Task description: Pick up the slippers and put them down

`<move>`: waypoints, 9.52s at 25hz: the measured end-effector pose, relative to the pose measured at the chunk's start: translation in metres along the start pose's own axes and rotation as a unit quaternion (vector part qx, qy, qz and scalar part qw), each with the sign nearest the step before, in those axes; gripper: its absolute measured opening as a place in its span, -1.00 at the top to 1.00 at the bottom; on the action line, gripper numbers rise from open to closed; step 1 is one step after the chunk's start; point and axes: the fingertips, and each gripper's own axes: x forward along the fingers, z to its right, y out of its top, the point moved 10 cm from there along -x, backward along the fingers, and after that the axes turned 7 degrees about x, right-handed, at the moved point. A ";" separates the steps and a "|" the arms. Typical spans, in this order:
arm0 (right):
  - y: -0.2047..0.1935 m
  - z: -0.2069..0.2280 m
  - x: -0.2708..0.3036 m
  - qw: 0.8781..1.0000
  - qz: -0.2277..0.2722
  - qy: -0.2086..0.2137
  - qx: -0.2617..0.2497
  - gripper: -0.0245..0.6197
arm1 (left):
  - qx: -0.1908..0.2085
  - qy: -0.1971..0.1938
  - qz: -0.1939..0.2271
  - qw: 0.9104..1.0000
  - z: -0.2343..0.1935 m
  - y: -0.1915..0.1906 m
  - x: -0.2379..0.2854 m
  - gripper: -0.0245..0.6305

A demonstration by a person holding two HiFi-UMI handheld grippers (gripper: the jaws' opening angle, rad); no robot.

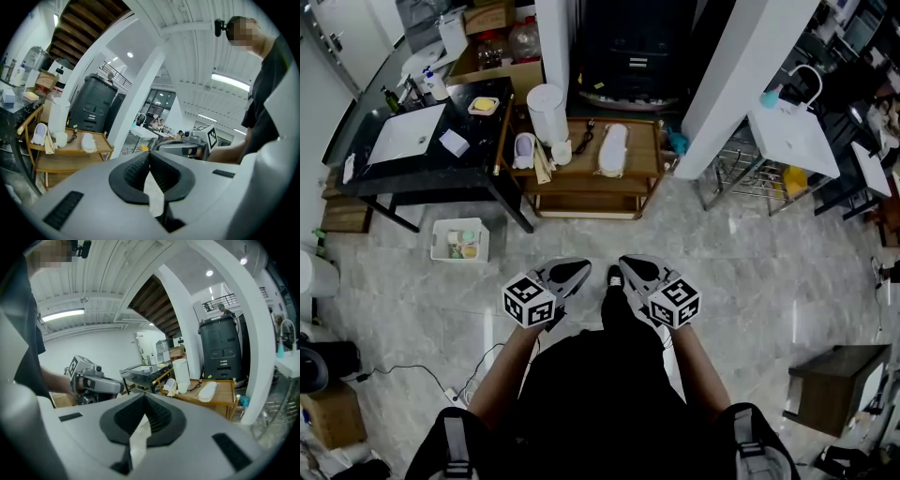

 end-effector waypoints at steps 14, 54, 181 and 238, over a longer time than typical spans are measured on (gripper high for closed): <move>0.022 0.043 0.023 1.000 0.007 0.005 0.027 0.90 | -0.009 0.000 -0.005 1.000 -0.033 0.015 0.033 0.89; 0.094 0.212 0.077 0.997 -0.041 0.057 0.017 0.90 | -0.049 0.061 -0.012 0.997 -0.136 0.072 0.149 0.89; 0.091 0.357 0.240 0.980 -0.160 -0.005 0.122 0.90 | -0.138 -0.055 -0.154 0.977 -0.372 0.055 0.280 0.88; -0.020 0.446 0.330 0.934 -0.254 -0.043 0.246 -0.07 | -0.170 -0.004 -0.301 0.938 -0.461 -0.072 0.346 0.12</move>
